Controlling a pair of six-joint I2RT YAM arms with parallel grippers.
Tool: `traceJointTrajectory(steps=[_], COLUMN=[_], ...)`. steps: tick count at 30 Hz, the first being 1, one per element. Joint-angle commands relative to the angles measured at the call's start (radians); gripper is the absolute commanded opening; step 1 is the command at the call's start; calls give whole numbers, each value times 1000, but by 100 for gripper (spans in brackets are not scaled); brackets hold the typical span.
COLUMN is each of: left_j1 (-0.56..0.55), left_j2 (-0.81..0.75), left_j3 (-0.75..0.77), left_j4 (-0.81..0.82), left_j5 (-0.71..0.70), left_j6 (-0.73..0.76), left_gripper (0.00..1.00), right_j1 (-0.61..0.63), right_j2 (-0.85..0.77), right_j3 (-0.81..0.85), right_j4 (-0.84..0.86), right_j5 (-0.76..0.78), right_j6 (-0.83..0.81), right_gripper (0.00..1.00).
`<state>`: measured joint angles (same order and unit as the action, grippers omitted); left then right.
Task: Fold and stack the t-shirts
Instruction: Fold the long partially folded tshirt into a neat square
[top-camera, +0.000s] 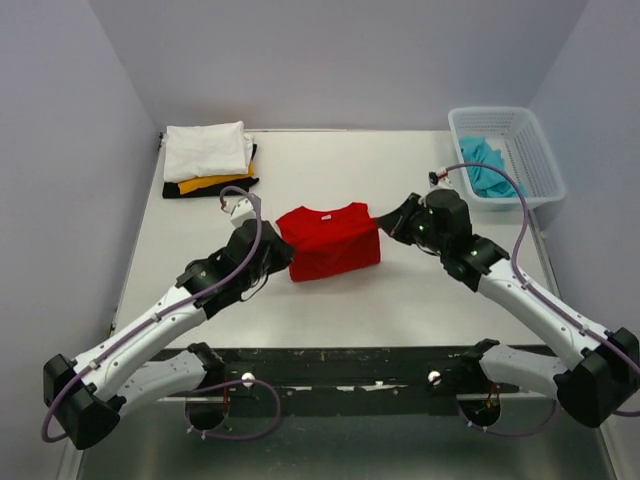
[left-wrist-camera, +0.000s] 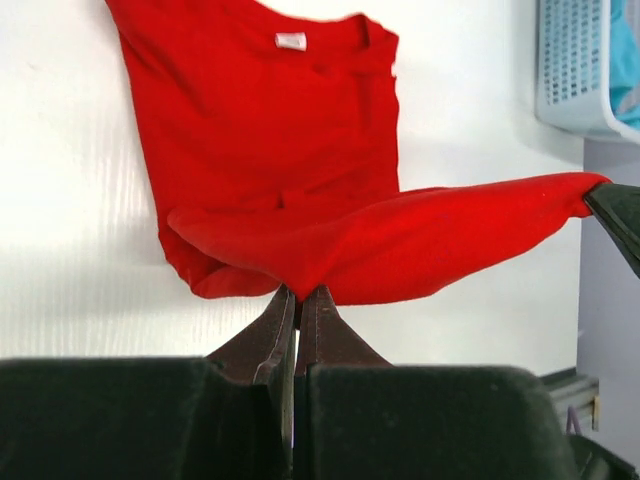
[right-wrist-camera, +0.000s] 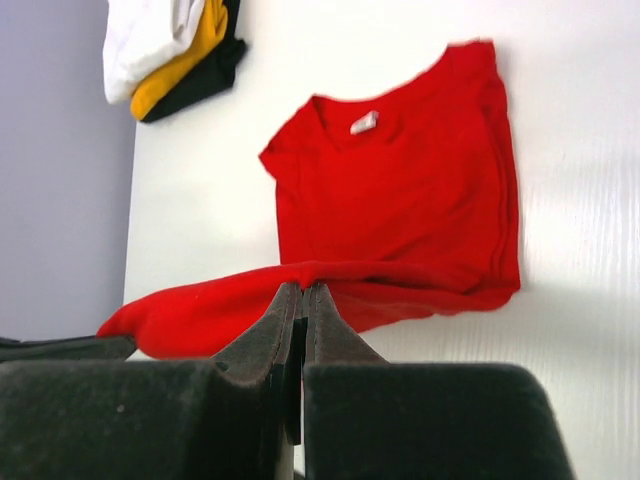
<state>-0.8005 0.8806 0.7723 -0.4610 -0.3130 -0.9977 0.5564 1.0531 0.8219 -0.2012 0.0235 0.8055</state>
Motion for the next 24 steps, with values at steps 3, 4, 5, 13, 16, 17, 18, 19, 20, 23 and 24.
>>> traceJointTrajectory(steps=[3, 4, 5, 13, 16, 17, 18, 19, 20, 23, 24], left_j1=[191, 218, 245, 377, 407, 412, 418, 423, 432, 454, 458], left_j2=[192, 215, 243, 507, 600, 627, 661, 686, 716, 790, 814], left_j3=[161, 175, 190, 359, 419, 435, 452, 464, 478, 518, 528], left_j4=[-21, -2, 12, 12, -14, -25, -28, -28, -28, -33, -36], left_j5=[100, 126, 142, 252, 258, 254, 248, 247, 254, 279, 282], left_j6=[144, 158, 166, 238, 242, 247, 252, 253, 249, 245, 244], left_gripper=[0, 0, 0, 0, 0, 0, 0, 0, 0, 0, 0], right_j1=[-24, -31, -41, -101, -125, -128, -131, -133, -135, -145, -148], right_j2=[207, 239, 274, 501, 588, 614, 642, 667, 691, 775, 799], right_j3=[180, 200, 220, 354, 387, 400, 414, 429, 439, 482, 500], right_j4=[82, 84, 98, 126, 167, 174, 174, 177, 186, 191, 192], right_j5=[117, 117, 115, 110, 50, 46, 54, 64, 72, 61, 60], right_j6=[-89, -91, -97, -126, -135, -143, -145, -149, -150, -147, -144], right_gripper=[1, 1, 1, 1, 1, 1, 1, 1, 1, 1, 1])
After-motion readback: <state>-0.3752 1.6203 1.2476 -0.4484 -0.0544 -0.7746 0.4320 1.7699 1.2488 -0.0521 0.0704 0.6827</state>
